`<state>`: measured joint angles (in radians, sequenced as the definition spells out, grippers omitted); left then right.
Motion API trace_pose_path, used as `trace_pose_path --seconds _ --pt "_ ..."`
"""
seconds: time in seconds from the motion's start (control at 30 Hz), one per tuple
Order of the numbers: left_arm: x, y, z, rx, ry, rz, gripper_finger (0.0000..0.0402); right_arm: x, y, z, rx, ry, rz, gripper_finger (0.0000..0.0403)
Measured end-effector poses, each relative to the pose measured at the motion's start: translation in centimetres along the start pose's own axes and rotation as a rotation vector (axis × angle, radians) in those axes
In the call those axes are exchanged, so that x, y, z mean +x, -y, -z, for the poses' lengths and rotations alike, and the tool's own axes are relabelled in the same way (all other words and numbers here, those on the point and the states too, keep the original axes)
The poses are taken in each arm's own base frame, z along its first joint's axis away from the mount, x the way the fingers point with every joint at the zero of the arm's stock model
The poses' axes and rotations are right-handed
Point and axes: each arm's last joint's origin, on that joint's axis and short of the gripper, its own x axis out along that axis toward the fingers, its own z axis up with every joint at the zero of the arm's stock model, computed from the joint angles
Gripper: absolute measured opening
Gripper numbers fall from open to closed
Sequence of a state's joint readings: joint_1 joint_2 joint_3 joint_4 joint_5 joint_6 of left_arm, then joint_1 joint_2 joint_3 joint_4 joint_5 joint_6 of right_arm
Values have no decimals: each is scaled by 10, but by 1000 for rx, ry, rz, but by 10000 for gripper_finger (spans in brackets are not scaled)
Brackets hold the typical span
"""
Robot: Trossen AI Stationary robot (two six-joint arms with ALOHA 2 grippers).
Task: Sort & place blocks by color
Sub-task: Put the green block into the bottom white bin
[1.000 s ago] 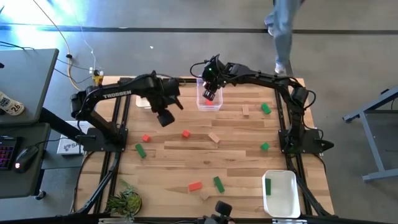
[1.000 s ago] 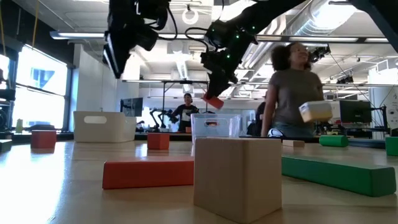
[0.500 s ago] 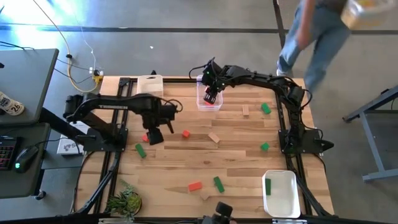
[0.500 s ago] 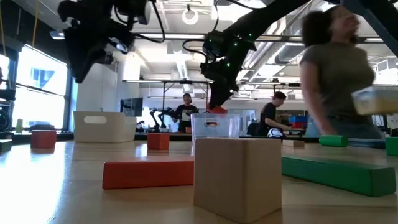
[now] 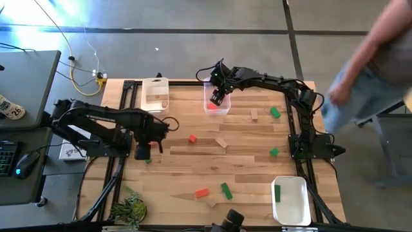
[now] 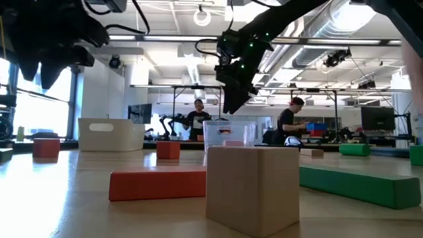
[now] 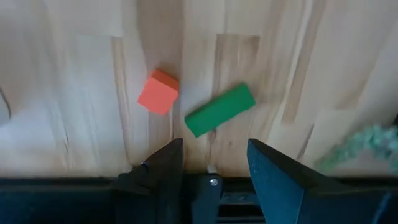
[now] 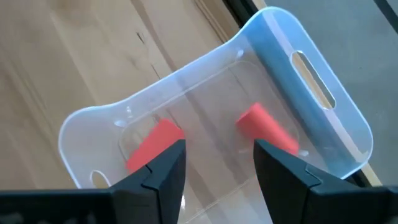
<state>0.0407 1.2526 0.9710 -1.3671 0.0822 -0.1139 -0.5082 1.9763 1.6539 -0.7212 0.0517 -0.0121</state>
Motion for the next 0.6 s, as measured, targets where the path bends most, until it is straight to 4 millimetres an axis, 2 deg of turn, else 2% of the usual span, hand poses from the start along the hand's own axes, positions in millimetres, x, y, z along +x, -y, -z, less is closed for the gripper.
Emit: trace_pose_path --seconds 0.37,0.6 --pt "19 17 9 333 -6 -16 168 -21 -20 -4 40 57 -27 174" --pt "37 29 11 551 12 -21 168 -25 -38 -4 50 62 -49 174"
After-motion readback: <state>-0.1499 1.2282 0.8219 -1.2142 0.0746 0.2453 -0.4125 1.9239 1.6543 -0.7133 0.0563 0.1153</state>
